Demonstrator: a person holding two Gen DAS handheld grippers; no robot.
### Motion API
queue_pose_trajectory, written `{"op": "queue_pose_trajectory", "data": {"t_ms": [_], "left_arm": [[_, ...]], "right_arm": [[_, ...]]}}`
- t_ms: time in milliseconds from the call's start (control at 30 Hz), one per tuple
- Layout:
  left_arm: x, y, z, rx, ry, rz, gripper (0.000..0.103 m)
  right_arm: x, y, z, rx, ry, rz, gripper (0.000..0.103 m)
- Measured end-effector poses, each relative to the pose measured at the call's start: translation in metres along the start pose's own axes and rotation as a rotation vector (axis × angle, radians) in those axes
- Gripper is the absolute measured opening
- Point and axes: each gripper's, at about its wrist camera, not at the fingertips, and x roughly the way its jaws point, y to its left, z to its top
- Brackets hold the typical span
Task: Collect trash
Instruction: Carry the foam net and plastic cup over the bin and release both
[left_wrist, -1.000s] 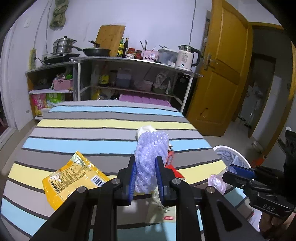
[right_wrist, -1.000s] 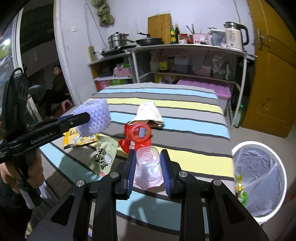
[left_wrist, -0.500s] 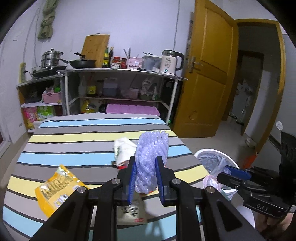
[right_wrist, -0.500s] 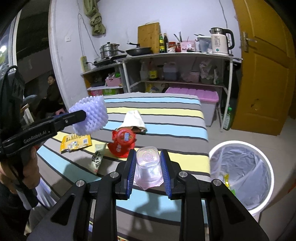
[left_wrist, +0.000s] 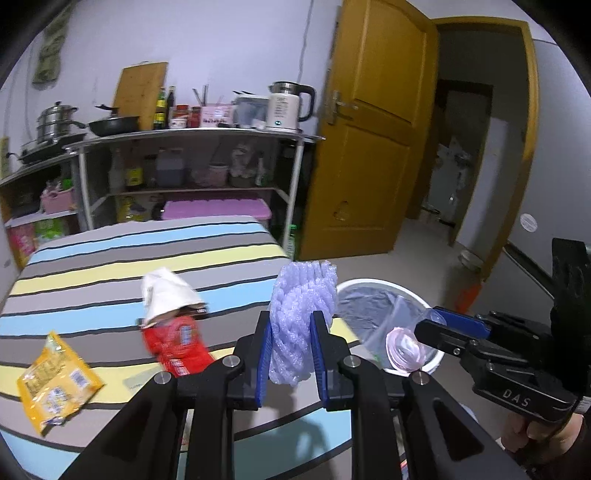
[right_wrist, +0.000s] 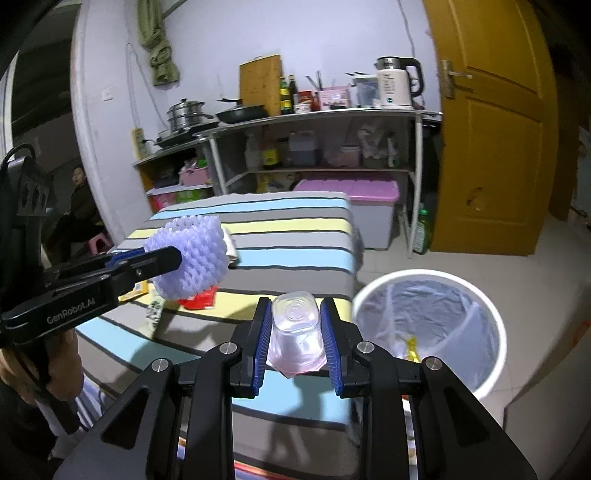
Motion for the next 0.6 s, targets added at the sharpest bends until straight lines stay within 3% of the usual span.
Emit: {"op": "queue_pose_trajectory", "data": {"t_ms": [600], "left_arm": [[0.067,-0.060,0.008,0.061,0.065,-0.123,0.021]], "right_arm": [[0.002,-0.077,-0.008,0.126,0.014,-0.113,0.028]]}}
